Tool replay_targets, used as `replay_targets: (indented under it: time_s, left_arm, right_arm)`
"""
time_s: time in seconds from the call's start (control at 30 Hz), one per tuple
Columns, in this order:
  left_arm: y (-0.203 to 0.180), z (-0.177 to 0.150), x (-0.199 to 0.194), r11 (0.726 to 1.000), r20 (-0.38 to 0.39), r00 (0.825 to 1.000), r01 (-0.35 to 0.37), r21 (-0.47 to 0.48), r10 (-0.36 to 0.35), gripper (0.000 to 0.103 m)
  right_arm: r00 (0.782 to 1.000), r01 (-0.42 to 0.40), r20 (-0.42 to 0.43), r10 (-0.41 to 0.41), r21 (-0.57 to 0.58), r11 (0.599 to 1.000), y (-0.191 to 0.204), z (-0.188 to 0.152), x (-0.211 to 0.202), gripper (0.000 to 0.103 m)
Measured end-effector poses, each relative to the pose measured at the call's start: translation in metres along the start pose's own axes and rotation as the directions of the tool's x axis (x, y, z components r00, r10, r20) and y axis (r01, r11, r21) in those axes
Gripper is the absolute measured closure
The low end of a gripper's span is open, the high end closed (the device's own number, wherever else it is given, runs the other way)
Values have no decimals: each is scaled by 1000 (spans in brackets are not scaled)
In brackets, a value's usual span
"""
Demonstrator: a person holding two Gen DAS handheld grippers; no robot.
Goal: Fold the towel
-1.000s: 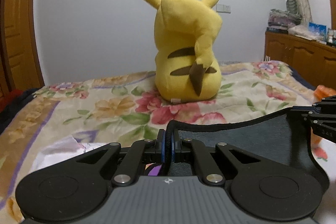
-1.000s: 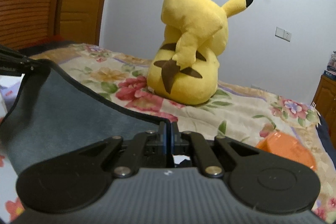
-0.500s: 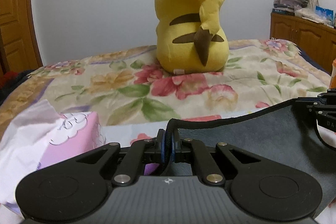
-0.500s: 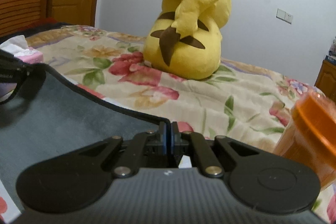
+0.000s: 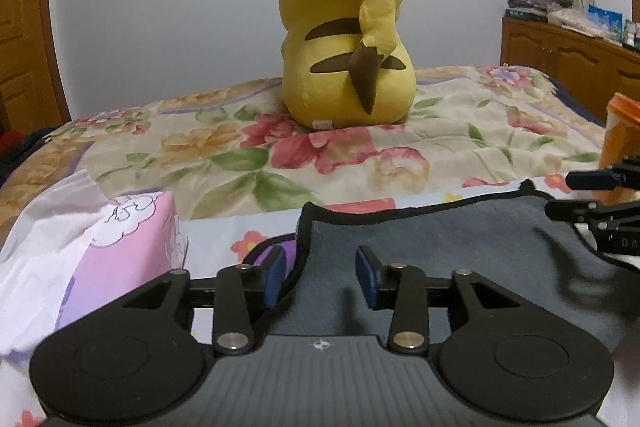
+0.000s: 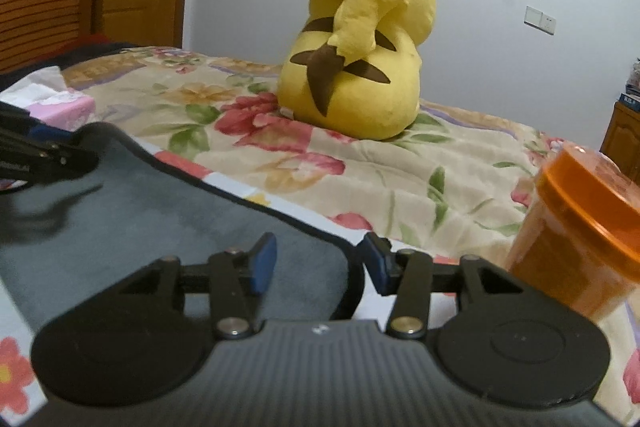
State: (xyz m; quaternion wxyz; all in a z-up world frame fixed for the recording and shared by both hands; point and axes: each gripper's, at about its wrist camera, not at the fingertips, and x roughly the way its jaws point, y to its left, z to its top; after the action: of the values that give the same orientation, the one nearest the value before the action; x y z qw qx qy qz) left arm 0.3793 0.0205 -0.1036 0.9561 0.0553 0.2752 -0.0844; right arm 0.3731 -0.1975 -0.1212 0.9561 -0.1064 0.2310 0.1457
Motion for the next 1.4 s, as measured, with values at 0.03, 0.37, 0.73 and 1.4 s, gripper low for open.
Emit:
replay_targets:
  time_s: [0.03,0.37,0.73,1.4]
  left_arm:
    - [-1,-1,-4,1000,2,1000,3,-5,-3,56]
    - [-14,-5,-44,1000,-13,1000,16,-13,-16,43]
    - [-26,-9,-93,1000,-24,1000,5,3,-5,29]
    - [-39,3,-192,999,28,1000,12,31,-13,8]
  right_arm:
    - [1000,-7,-2,7,5,1000,1,0,-4,54]
    - [998,-64,-6,64,88,994,13,-6,-56,54]
    - [998,-60,12,58,154,986,14,-2,-108,54]
    - [997,-23,80,8,181,983,40,8,-189,12]
